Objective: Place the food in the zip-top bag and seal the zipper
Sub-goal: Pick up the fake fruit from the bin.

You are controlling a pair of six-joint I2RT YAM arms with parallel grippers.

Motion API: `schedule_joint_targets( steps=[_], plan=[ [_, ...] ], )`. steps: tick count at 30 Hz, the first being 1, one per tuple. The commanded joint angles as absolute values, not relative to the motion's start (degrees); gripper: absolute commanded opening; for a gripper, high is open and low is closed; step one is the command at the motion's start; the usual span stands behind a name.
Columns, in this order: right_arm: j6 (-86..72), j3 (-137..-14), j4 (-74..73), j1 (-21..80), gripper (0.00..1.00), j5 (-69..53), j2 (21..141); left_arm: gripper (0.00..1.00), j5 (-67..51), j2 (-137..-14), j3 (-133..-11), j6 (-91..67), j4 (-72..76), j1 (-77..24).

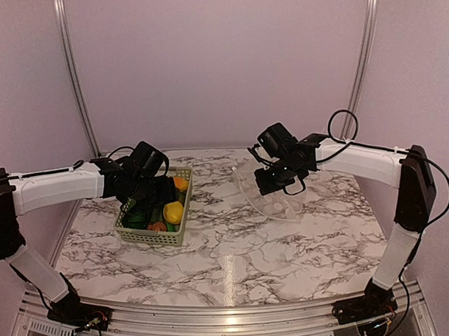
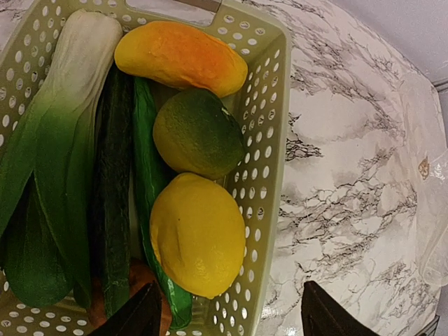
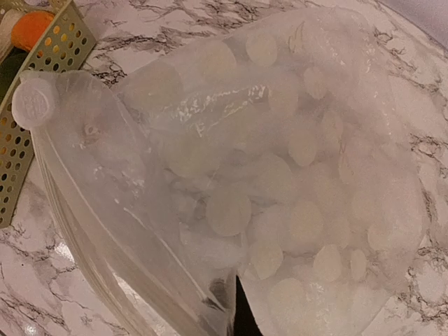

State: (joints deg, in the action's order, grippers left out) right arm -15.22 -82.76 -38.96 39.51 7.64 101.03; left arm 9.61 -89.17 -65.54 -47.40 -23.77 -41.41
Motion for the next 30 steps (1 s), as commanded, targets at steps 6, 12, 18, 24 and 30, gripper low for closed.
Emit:
schedule_joint_targets(
  steps=[6,12,18,24,30],
  plan=[
    [-16.1,-83.8,-37.5,39.7,0.0,4.8,100.6,0.68,6.6,-94.0,-67.7,-50.0,-26.0,-39.1],
    [-15.9,-83.5,-37.9,39.7,0.0,4.6,99.8,0.68,5.7,-96.9,-68.8,-50.4,-26.5,-38.0],
    [-16.0,-83.4,-38.1,39.7,0.0,4.4,99.5,0.67,4.3,-100.0,-70.1,-50.3,-27.1,-36.8],
    [-16.4,-83.4,-38.3,39.7,0.0,4.5,99.1,0.68,2.5,-102.5,-71.3,-50.1,-27.3,-36.7],
    [-16.8,-82.9,-38.3,39.8,0.0,4.6,98.5,0.69,0.3,-104.2,-71.7,-50.1,-27.3,-36.7]
  ],
)
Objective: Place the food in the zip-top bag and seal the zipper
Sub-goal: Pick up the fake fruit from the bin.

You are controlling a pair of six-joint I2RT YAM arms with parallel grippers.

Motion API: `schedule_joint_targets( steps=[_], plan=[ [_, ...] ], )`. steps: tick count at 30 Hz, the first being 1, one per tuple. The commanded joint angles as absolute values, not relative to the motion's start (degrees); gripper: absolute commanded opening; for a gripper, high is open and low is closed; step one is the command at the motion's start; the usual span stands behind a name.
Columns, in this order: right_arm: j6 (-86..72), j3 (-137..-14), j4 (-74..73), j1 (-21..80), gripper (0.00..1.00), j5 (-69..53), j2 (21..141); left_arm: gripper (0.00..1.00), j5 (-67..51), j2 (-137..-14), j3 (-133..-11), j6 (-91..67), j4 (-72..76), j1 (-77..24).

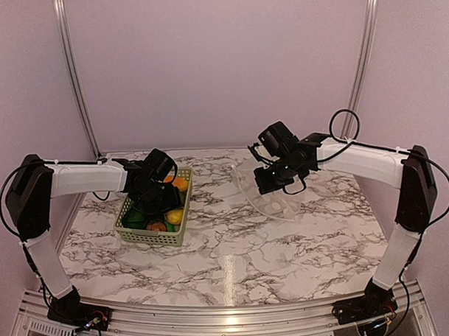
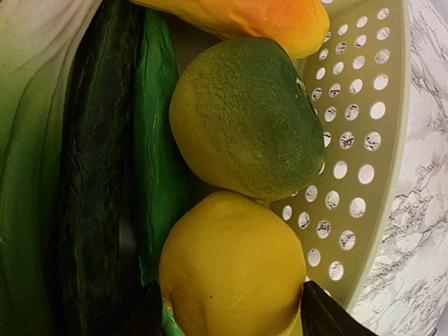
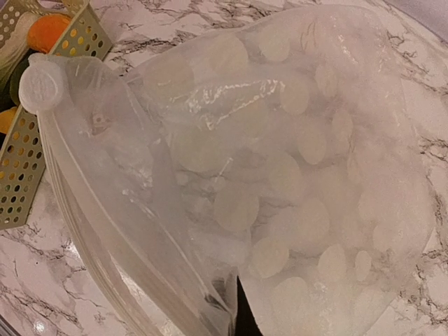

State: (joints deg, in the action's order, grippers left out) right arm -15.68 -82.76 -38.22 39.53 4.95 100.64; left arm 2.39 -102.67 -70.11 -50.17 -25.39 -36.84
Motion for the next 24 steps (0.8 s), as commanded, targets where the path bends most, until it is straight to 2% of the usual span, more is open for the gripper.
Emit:
schedule_joint_targets(
  steps=[1,4,9,17,24],
  plan=[
    [-16.9,-82.8,-38.2,39.8,0.0,4.5,98.5,0.68,0.3,-104.2,-71.7,-50.1,-27.3,-36.7],
    [-17.1,-82.6,-38.1,39.7,0.0,4.5,98.4,0.65,0.3,-103.8,-71.9,-49.8,-27.6,-36.7],
    [-17.1,-82.8,-38.0,39.7,0.0,4.3,98.4,0.54,2.5,-100.9,-73.2,-49.0,-29.4,-36.7],
    [-16.5,-85.3,-38.7,39.7,0.0,3.1,99.7,0.51,8.4,-94.0,-75.0,-45.5,-32.4,-36.7],
    [-16.4,-88.9,-39.6,39.7,0.0,0.9,101.4,0.52,5.5,-89.0,-74.0,-42.8,-27.9,-36.7]
  ],
)
